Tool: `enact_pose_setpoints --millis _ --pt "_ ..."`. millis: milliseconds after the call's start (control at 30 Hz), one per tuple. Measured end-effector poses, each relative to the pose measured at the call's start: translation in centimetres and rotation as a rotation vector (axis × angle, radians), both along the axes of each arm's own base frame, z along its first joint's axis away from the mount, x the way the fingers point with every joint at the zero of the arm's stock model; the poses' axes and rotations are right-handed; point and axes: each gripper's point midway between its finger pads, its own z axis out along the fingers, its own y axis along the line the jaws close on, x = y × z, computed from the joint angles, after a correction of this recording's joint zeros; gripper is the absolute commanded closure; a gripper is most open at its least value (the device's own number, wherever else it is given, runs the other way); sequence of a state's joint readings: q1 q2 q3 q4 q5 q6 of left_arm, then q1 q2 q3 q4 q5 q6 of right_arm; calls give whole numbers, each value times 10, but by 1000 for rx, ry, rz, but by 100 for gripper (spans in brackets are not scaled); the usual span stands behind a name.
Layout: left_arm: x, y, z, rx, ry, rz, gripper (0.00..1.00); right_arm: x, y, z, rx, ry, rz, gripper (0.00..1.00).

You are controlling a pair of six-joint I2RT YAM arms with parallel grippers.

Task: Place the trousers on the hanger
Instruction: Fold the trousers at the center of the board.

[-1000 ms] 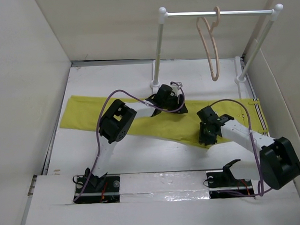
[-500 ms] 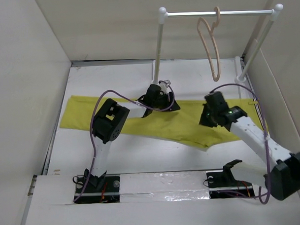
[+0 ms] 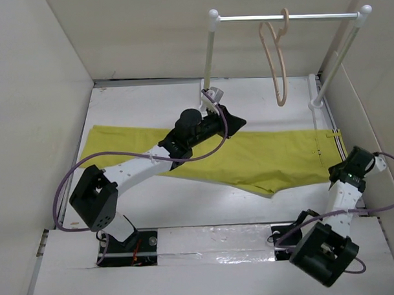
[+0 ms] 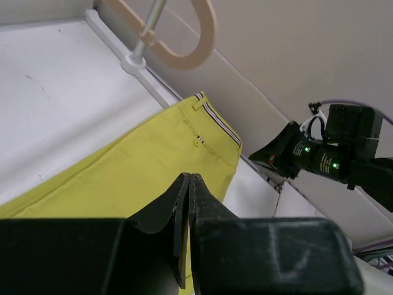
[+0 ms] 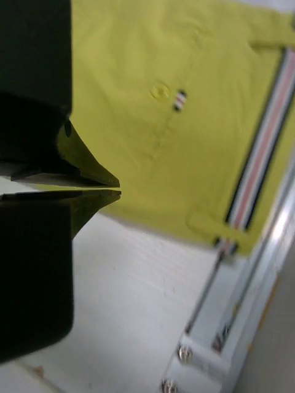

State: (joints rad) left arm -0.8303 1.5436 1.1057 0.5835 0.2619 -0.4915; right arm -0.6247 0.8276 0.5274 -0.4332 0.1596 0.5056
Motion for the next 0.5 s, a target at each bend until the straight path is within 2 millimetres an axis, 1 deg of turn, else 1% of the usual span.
enact_pose_setpoints --millis 33,100,167,200,233,333,400,500 --pt "-1 3 6 -13 -13 8 100 -8 -11 -5 8 14 -49 46" --pt "-1 8 7 -19 -19 24 100 -22 -30 -13 17 33 -125 21" --pt "0 9 0 -7 -8 37 100 -35 -41 -24 35 43 -177 12" --pt "1 10 -3 -1 -3 41 100 -39 -44 -28 51 38 -195 10" --pt "0 11 -7 8 5 43 100 -42 -47 -33 62 31 -204 10" --pt "-2 9 -10 13 10 38 100 -44 -50 -43 106 3 -207 14" --pt "-2 9 -10 14 10 39 100 -36 -51 -49 141 -27 -175 18" --pt "0 7 -16 20 16 39 100 -20 -48 -57 193 -67 -117 20"
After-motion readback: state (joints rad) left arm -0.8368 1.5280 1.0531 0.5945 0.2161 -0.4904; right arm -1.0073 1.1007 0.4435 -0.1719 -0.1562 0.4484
